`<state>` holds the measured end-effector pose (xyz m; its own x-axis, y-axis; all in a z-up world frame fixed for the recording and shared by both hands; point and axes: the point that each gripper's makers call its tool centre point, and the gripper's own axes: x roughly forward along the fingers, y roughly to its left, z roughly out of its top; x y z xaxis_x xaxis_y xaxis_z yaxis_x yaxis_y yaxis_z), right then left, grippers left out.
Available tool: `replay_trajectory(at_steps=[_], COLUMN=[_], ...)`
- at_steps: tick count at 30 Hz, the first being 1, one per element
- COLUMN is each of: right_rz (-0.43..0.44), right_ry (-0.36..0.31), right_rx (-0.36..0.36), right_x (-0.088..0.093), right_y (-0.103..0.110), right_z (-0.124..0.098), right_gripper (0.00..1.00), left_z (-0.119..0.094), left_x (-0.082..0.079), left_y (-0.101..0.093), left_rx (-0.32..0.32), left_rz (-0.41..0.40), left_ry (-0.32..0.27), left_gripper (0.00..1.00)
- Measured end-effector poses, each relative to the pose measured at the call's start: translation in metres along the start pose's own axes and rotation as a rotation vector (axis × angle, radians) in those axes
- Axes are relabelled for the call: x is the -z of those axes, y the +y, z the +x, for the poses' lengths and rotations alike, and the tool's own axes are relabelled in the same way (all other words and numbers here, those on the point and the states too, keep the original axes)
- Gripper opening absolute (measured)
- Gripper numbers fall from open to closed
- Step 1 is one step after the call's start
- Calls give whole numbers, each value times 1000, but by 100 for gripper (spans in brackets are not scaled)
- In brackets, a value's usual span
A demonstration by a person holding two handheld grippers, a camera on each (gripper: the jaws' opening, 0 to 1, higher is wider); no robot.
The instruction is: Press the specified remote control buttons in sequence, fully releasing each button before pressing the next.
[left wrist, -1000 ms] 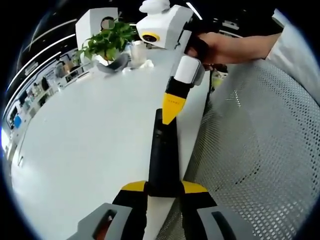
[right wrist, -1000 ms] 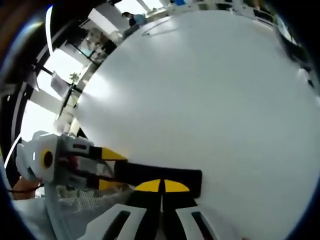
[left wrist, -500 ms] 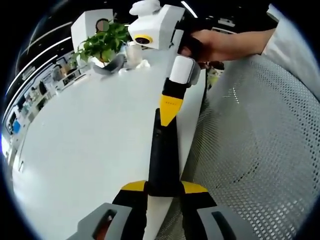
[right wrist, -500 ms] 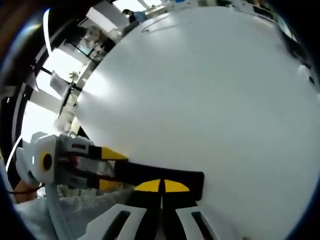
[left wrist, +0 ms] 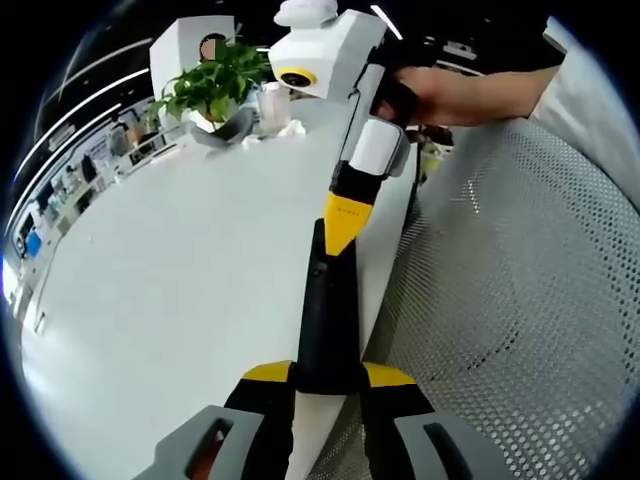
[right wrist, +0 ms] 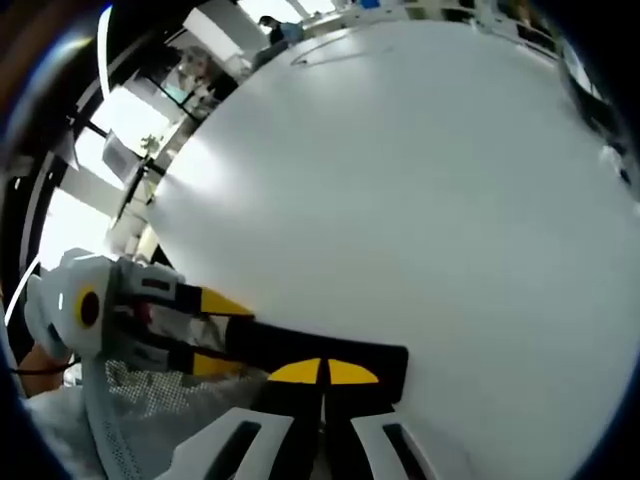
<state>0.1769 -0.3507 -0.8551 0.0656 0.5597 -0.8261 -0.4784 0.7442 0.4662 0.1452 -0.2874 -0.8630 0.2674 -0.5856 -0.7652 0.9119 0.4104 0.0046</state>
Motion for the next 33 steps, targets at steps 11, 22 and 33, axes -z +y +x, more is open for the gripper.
replay_trajectory(at_steps=[11, 22, 33], right_rz=[75, 112, 99], right_ry=[7, 9, -57], right_rx=[-35, -61, -138], right_x=[-1, -1, -12], right_y=[0, 2, 16], right_z=[0, -1, -2], right_gripper=[0, 0, 0], left_z=[0, 0, 1], left_x=[0, 0, 1], left_y=[0, -1, -2], left_rx=[-1, -3, -12], left_rz=[5, 27, 64], left_ry=[0, 5, 21], left_gripper=[24, 24, 24])
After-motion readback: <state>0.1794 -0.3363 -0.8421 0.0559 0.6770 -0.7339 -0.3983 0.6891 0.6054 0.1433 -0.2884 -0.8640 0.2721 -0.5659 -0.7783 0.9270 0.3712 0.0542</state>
